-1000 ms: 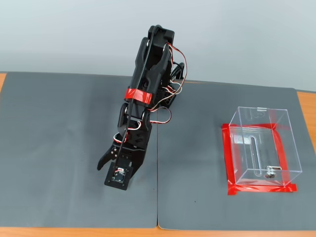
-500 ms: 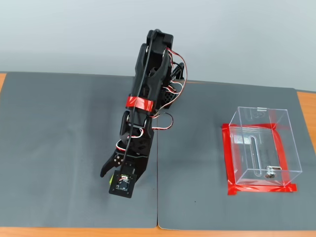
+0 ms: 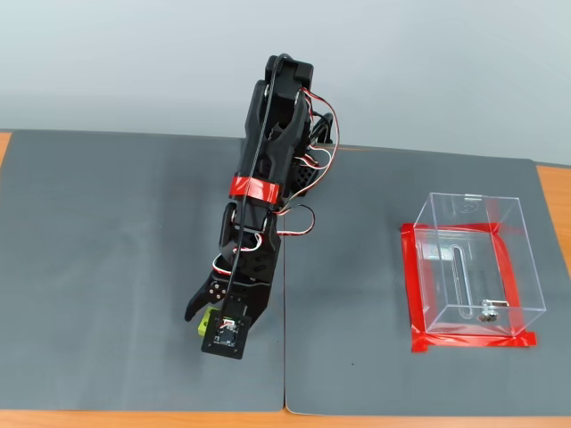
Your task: Pick the green lego block and place it into the transparent box
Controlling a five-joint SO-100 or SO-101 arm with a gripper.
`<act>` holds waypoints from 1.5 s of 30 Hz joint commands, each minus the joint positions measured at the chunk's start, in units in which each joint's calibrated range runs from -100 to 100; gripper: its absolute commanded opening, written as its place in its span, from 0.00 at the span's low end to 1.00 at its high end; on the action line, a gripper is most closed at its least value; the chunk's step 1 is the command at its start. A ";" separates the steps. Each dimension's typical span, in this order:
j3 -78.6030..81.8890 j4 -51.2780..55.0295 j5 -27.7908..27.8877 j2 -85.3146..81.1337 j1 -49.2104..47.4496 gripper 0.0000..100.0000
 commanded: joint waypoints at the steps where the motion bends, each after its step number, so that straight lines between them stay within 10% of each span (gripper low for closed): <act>1: -1.72 2.20 -0.10 -1.15 0.84 0.36; 17: -1.81 3.24 -0.15 -1.15 1.96 0.35; 29: -1.81 3.24 -0.15 -1.15 1.88 0.06; 45: -1.90 3.41 0.37 -13.02 1.96 0.05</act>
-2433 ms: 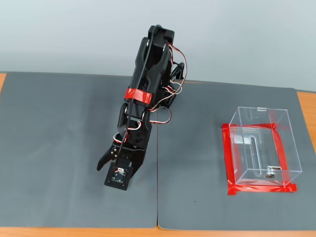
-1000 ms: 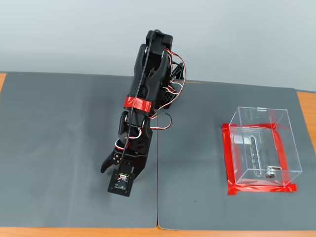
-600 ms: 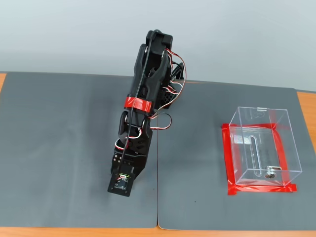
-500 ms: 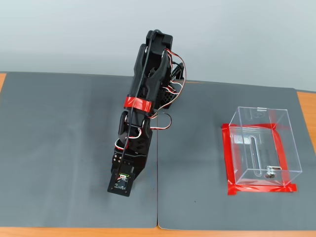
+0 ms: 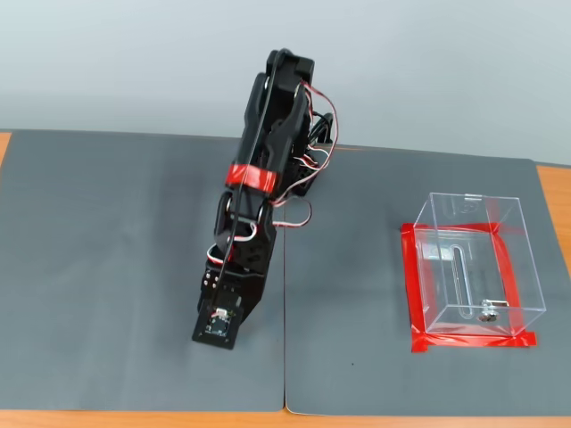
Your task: Pick the green lego block and place it into the transparent box
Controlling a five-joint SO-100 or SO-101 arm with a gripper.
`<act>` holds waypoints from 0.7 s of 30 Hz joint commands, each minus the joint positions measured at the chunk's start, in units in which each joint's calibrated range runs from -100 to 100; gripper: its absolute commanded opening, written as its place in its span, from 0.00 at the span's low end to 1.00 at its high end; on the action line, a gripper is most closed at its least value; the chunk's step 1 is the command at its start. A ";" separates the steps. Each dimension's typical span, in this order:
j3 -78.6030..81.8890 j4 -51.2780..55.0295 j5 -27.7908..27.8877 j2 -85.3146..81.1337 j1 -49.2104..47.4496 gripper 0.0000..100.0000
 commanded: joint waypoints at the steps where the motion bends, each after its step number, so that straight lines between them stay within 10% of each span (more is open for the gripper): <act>1: -1.81 0.38 0.27 -7.41 0.41 0.05; 21: -10.95 9.67 -0.20 -26.91 -2.58 0.05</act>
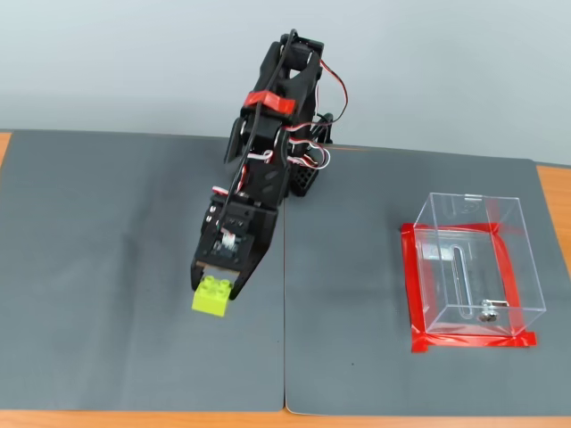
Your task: Pick the green lego block and place it into the transparent box
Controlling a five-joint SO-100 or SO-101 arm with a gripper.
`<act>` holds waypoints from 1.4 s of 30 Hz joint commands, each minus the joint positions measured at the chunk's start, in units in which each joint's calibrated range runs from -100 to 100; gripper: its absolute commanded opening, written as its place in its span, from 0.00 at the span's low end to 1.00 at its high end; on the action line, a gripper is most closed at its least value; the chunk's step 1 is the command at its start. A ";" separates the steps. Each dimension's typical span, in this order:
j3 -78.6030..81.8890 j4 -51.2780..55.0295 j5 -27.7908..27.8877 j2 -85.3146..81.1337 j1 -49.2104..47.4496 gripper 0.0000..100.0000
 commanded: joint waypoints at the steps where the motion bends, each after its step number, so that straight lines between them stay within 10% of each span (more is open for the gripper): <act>1: -6.56 2.90 0.14 -2.27 -2.36 0.05; 42: -12.80 8.80 0.14 5.87 -54.51 0.05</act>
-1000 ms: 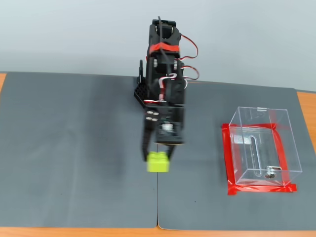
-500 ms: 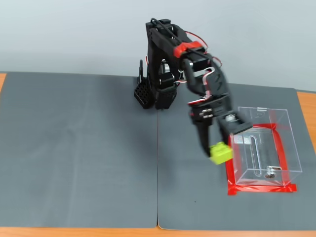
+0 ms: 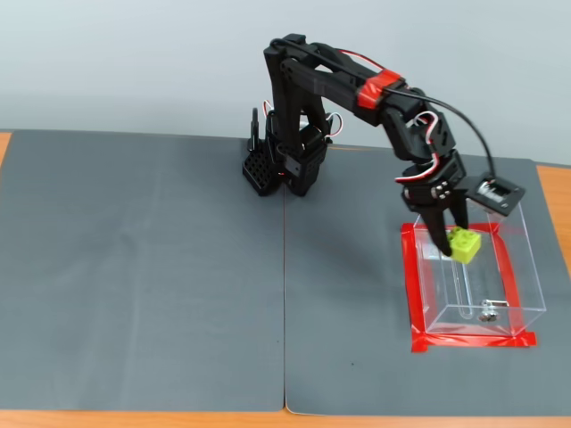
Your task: Pick the green lego block and place it into the transparent box
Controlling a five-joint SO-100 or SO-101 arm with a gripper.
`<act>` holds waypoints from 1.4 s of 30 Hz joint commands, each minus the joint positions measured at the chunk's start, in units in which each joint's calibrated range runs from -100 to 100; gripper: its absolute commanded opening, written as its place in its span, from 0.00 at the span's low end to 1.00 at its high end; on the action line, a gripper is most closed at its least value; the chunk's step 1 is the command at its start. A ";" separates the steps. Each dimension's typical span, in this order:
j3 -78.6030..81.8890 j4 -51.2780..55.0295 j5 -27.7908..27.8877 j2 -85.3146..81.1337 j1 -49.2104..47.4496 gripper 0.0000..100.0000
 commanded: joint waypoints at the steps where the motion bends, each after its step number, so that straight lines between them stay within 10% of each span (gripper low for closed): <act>1: -3.19 -0.65 -0.10 0.26 -1.90 0.05; 15: -3.28 -3.43 -0.15 1.96 -5.85 0.06; 23: -3.19 -4.99 -0.21 1.96 -5.85 0.27; 42: -2.83 -5.08 -0.15 0.85 -4.96 0.19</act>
